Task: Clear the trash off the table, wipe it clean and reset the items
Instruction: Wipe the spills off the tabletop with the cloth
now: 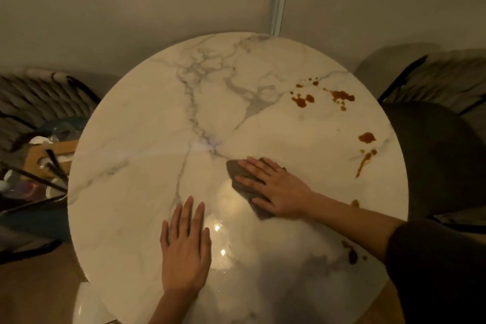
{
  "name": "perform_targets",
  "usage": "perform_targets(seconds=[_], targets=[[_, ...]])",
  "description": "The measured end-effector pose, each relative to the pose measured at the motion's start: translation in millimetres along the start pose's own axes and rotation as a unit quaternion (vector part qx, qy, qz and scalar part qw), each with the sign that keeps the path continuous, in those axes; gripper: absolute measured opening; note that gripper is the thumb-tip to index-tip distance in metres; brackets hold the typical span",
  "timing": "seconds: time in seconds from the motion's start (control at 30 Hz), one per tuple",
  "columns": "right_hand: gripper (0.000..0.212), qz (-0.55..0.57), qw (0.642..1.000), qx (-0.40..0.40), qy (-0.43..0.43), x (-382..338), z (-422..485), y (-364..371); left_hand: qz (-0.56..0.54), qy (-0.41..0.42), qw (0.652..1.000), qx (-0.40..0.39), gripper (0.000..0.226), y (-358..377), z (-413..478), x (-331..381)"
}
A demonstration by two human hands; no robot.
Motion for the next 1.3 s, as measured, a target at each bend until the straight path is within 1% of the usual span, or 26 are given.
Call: perform_targets(seconds=[0.07,0.13,0.23,0.27,0.3,0.37,0.4,0.43,0.47,0.5,0.57,0.63,0.7,0.77,0.9,0.93,1.0,1.1,1.17,1.2,1.3], targets=[[0.060,0.005,0.995,0.026,0.101,20.5,11.2,-9.8,-0.001,0.001,1.000,-0.001,0.055,0.8,2.2,1.1],[0.059,0.012,0.983,0.057,0.173,21.4,18.0,-14.5,0.004,0.002,1.000,0.001,0.055,1.5,5.3,0.7],[0.059,0.033,0.954,0.117,0.275,-12.5,14.3,-2.9,0.009,0.007,1.000,0.004,0.055,2.2,6.0,-2.9],[0.060,0.046,0.950,0.126,0.281,-33.9,7.5,4.3,0.010,0.009,1.000,0.006,0.055,2.3,6.0,-3.9],[0.061,0.058,0.959,0.121,0.251,-59.0,-2.2,13.2,0.010,0.010,1.000,0.008,0.055,1.7,6.4,-3.9],[0.062,0.052,0.990,0.070,0.114,-105.8,-30.3,27.7,0.014,0.014,1.000,0.013,0.055,0.2,8.1,-2.1],[0.061,0.040,0.997,0.043,0.047,-117.1,-45.1,31.0,0.013,0.017,1.000,0.013,0.055,0.0,9.0,-1.4],[0.060,0.029,0.999,0.022,0.005,-119.0,-56.5,31.9,0.007,0.019,1.000,0.014,0.055,0.5,9.4,-1.6],[0.060,0.018,1.000,0.011,-0.010,-113.4,-64.6,31.2,-0.001,0.020,1.000,0.017,0.055,1.2,8.0,-2.4],[0.060,0.011,1.000,0.009,0.005,-102.6,-69.0,29.7,-0.009,0.020,1.000,0.022,0.055,0.6,5.2,-3.7],[0.059,0.019,0.994,0.031,0.107,-66.8,-71.4,23.1,-0.030,0.016,0.999,0.032,0.055,-3.5,2.3,-4.0],[0.059,0.034,0.971,0.070,0.224,-31.4,-70.9,13.0,-0.056,0.018,0.998,0.029,0.053,-8.2,6.8,0.2],[0.061,0.022,0.948,0.088,0.306,-21.4,-69.1,10.3,-0.071,0.062,0.995,0.024,0.051,-11.1,14.8,11.1],[0.065,0.017,0.937,0.107,0.331,-40.5,-69.4,16.4,-0.077,0.119,0.990,0.017,0.051,-12.0,24.2,27.4],[0.067,0.079,0.933,0.128,0.328,-121.4,-110.5,41.3,-0.062,0.209,0.976,-0.005,0.053,-13.2,48.9,65.7],[0.067,0.076,0.927,0.131,0.343,-138.6,-125.3,49.5,-0.052,0.236,0.970,-0.006,0.054,-13.0,55.2,75.8],[0.069,0.081,0.905,0.130,0.396,-157.0,-153.2,62.1,-0.039,0.280,0.959,-0.006,0.054,-11.1,69.3,96.5],[0.066,0.107,0.859,0.137,0.482,-141.9,-187.0,66.9,-0.046,0.300,0.953,0.002,0.054,-7.4,91.5,130.3],[0.064,0.111,0.835,0.147,0.519,-117.2,-204.0,60.4,-0.048,0.297,0.954,0.003,0.054,-2.5,102.0,149.5],[0.063,0.106,0.830,0.152,0.527,-102.8,-209.9,55.7,-0.045,0.293,0.955,0.005,0.055,1.2,105.1,156.2],[0.062,0.101,0.832,0.149,0.524,-54.9,-218.4,40.7,-0.013,0.277,0.961,0.013,0.056,13.3,104.3,162.5]])
Point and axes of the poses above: each hand's wrist, its own z-axis towards the middle knuckle, its own y-axis out of the palm, x = y × z, the point moved 3 cm from there along z, towards the middle knuckle, and after that the axes turned 7 degrees about z, right-handed, at the moved point
